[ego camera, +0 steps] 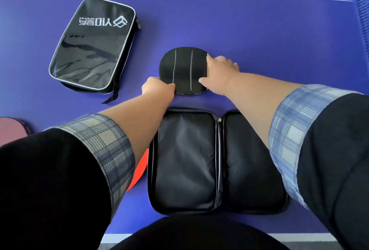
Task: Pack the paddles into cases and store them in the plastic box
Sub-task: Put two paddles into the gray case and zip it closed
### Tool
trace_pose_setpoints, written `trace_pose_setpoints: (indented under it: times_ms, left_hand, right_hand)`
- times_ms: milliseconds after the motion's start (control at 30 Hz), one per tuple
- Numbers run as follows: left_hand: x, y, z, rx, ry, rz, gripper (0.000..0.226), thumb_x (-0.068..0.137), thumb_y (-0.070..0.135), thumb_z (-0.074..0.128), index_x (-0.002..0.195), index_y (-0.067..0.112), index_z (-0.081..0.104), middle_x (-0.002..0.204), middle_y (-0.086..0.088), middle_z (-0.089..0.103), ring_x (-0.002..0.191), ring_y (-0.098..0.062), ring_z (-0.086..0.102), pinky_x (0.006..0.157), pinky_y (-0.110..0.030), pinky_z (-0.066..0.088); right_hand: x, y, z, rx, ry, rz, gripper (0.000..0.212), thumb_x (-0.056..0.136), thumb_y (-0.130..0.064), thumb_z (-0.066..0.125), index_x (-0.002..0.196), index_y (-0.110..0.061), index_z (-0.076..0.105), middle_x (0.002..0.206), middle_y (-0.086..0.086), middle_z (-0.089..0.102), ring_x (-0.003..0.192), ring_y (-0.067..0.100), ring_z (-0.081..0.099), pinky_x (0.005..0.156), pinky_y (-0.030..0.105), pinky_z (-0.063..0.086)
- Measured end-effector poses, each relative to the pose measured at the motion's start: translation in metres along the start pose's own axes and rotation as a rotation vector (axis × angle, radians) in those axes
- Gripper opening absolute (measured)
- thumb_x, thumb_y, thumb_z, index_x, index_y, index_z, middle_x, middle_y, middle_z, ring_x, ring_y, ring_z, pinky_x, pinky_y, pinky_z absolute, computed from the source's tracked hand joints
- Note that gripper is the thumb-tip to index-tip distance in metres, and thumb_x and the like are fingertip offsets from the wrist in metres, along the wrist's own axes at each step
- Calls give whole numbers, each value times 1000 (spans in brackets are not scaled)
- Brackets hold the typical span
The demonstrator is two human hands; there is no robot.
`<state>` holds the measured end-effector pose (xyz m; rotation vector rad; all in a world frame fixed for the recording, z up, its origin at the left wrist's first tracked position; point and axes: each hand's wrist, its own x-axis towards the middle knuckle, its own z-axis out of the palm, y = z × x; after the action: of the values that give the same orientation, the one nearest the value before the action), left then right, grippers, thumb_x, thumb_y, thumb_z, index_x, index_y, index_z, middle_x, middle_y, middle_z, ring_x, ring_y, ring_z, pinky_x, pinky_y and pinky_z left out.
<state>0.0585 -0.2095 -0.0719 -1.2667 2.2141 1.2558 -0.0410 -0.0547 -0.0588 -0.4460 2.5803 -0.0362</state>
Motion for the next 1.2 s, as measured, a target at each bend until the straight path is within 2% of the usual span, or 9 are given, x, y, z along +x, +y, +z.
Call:
trace_pose_setpoints:
  times_ms: [133, 300, 400, 600, 767, 900, 1000, 1133, 1200]
  left_hand:
    - [0, -4, 4, -55, 19, 29, 23, 81, 25, 61, 97, 9, 68, 83, -3, 63, 62, -22, 48, 52, -25, 41]
    - [-23, -23, 4, -91, 42, 14, 14, 87, 32, 60, 100, 34, 56, 96, 14, 53, 82, -21, 50, 57, -22, 38]
    - [-47, -44, -3, -99, 99, 70, 60, 92, 32, 57, 149, 25, 37, 139, 8, 52, 96, -16, 53, 73, -25, 39]
    - [-104, -92, -32, -9, 245, 180, 56, 95, 27, 55, 148, 23, 37, 142, 1, 53, 125, -18, 53, 96, -30, 41]
    - [-152, -148, -51, 52, 318, 48, 53, 95, 29, 52, 147, 28, 39, 145, 6, 51, 115, -19, 56, 96, -35, 40]
    - [-180, -181, -58, 85, 314, 52, 53, 94, 25, 53, 146, 27, 41, 145, 2, 51, 97, -24, 62, 76, -34, 51]
    - [-185, -197, -71, 143, 281, 4, 57, 93, 26, 54, 148, 26, 38, 145, -6, 43, 86, -30, 65, 72, -38, 54]
    - [-170, -215, -95, 142, 278, -89, 55, 94, 23, 48, 148, 22, 38, 146, -13, 40, 111, -39, 57, 92, -44, 50]
    - [-160, -225, -109, 164, 253, -71, 54, 94, 22, 46, 148, 20, 38, 147, -13, 40, 117, -39, 55, 97, -43, 46]
  right_hand:
    - [5, -1, 8, 5, 21, 16, 80, 90, -50, 54, 155, -21, 19, 148, 10, 38, 136, 36, 36, 113, 58, 23]
    - [-24, -5, 18, 89, 197, 15, 81, 91, -48, 58, 155, -15, 21, 160, 2, 27, 151, 28, 13, 118, 58, 14]
    - [-59, -9, 27, 120, 186, -66, 74, 92, -46, 56, 153, -13, 27, 159, 4, 29, 151, 27, 15, 118, 55, 18]
    - [-124, -10, 46, 255, 111, -194, 73, 94, -44, 57, 151, -9, 29, 158, 6, 29, 150, 29, 15, 117, 45, 25]
    - [-172, -22, 70, 293, -23, -283, 74, 94, -44, 57, 153, -10, 29, 161, 10, 22, 148, 25, 23, 116, 38, 25]
    - [-210, -44, 81, 396, -85, -310, 68, 95, -43, 57, 153, -16, 34, 156, 5, 36, 138, 22, 41, 102, 27, 33]
    - [-239, -66, 86, 605, -250, -204, 57, 97, -40, 56, 147, -15, 46, 148, 6, 50, 133, 24, 50, 109, 34, 38]
    - [-269, -110, 96, 1067, -512, 38, 25, 100, -31, 55, 119, -17, 58, 137, 7, 57, 115, 21, 57, 98, 39, 46]
    - [-279, -136, 106, 1172, -516, 130, 29, 100, -30, 56, 127, -20, 55, 137, 3, 54, 109, 17, 55, 94, 36, 46]
